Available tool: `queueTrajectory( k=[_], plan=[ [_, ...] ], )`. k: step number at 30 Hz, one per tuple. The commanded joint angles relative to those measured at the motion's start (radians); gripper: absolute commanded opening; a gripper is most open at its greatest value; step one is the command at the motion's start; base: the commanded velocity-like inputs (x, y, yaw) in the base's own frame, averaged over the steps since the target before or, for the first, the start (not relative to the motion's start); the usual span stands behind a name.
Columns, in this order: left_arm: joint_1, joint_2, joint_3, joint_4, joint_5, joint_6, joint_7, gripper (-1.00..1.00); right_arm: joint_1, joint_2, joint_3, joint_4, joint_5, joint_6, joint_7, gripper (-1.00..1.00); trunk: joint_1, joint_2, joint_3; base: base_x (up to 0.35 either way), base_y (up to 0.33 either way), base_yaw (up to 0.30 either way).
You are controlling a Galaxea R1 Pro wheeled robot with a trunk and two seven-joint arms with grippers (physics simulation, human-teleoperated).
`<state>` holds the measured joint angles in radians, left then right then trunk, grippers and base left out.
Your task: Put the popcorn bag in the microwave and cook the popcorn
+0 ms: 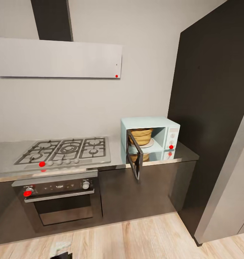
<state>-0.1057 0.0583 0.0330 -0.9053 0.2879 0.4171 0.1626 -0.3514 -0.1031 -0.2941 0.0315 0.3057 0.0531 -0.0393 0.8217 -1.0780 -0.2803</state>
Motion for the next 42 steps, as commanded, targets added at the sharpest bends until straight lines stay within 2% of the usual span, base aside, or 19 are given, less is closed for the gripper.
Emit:
queueTrajectory(
  k=[1,3,4,5,6,8,10,12,13,14,16,18,32,36,38,40,41,42],
  plan=[
    [-0.056,0.001,-0.001,-0.039,0.011,0.046,0.005,1.0,-0.001,-0.001,-0.008,0.002,0.01,0.001,-0.004,1.0,0.0,-0.001,-0.002,0.0,0.0,0.0],
    [-0.169,-0.001,-0.001,-0.12,0.012,0.127,-0.015,1.0,-0.001,-0.002,-0.008,0.002,0.01,0.001,-0.004,1.0,0.0,-0.001,-0.002,0.0,0.0,0.0],
    [-0.198,-0.002,-0.001,-0.148,0.012,0.153,-0.036,1.0,-0.001,-0.002,-0.008,0.002,0.011,0.0,-0.004,1.0,0.0,-0.001,-0.002,0.0,0.0,0.0],
    [-0.299,-0.007,-0.002,-0.246,0.011,0.209,-0.213,1.0,-0.001,-0.008,-0.007,0.002,0.012,0.0,-0.004,1.0,0.0,-0.001,-0.002,0.0,0.0,0.0],
    [-0.336,-0.008,-0.003,-0.281,0.011,0.215,-0.286,1.0,-0.001,-0.01,-0.007,0.002,0.013,-0.001,-0.004,1.0,0.0,-0.001,-0.002,0.0,0.0,0.0],
    [-0.379,-0.01,-0.007,-0.335,0.011,0.218,-0.381,1.0,-0.001,-0.011,-0.007,0.002,0.015,-0.001,-0.004,1.0,0.0,-0.001,-0.002,0.0,0.0,0.0],
    [-0.391,-0.011,-0.024,-0.395,0.01,0.217,-0.486,1.0,-0.001,-0.012,-0.007,0.001,0.016,-0.001,-0.004,1.0,0.0,-0.001,-0.002,0.0,0.0,0.0],
    [-0.396,-0.012,-0.088,-0.451,0.005,0.211,-0.61,1.0,-0.001,-0.012,-0.007,0.001,0.017,0.0,-0.005,1.0,0.0,-0.001,-0.002,0.0,0.0,0.0],
    [-0.396,-0.016,-0.119,-0.459,0.003,0.21,-0.63,1.0,-0.001,-0.011,-0.007,0.001,0.017,0.001,-0.005,1.0,0.0,-0.001,-0.002,0.0,0.0,0.0],
    [-0.397,-0.025,-0.173,-0.466,0.0,0.207,-0.65,1.0,-0.001,-0.009,-0.006,0.001,0.018,0.002,-0.005,1.0,0.0,-0.001,-0.002,0.0,0.0,0.0],
    [-0.397,-0.029,-0.204,-0.462,0.0,0.203,-0.656,1.0,-0.001,-0.005,-0.005,0.001,0.021,0.002,-0.005,1.0,0.0,-0.001,-0.002,0.036,0.0,0.0],
    [-0.397,-0.032,-0.218,-0.436,-0.003,0.201,-0.654,1.0,-0.001,-0.005,-0.005,0.0,0.024,0.002,-0.005,1.0,0.0,-0.001,-0.002,0.256,0.0,0.0],
    [-0.397,-0.035,-0.219,-0.406,-0.002,0.2,-0.651,1.0,-0.001,-0.003,-0.003,0.001,0.026,0.004,-0.001,1.0,0.0,-0.001,-0.002,0.322,0.0,0.0],
    [-0.397,-0.035,-0.222,-0.406,0.001,0.2,-0.658,1.0,-0.001,-0.002,-0.005,0.001,0.075,0.002,-0.003,1.0,0.0,-0.001,-0.002,0.132,0.0,0.0],
    [-0.397,-0.036,-0.225,-0.406,0.002,0.2,-0.666,1.0,-0.001,-0.002,-0.005,0.001,0.08,0.002,-0.004,1.0,0.0,-0.001,-0.002,0.018,0.0,0.0],
    [-0.397,-0.036,-0.25,-0.407,0.005,0.205,-0.675,1.0,-0.001,-0.002,-0.005,0.001,0.083,0.002,-0.004,1.0,0.0,-0.001,-0.002,0.006,0.0,0.0],
    [-0.397,-0.036,-0.309,-0.408,0.008,0.209,-0.685,1.0,-0.002,-0.003,-0.005,0.001,0.085,0.002,-0.004,1.0,0.0,-0.001,-0.002,0.001,0.0,0.0],
    [-0.397,-0.036,-0.333,-0.407,0.009,0.209,-0.688,1.0,-0.001,-0.003,-0.005,0.001,0.085,0.002,-0.004,1.0,0.0,-0.001,-0.002,0.0,0.0,0.0]
  ],
)
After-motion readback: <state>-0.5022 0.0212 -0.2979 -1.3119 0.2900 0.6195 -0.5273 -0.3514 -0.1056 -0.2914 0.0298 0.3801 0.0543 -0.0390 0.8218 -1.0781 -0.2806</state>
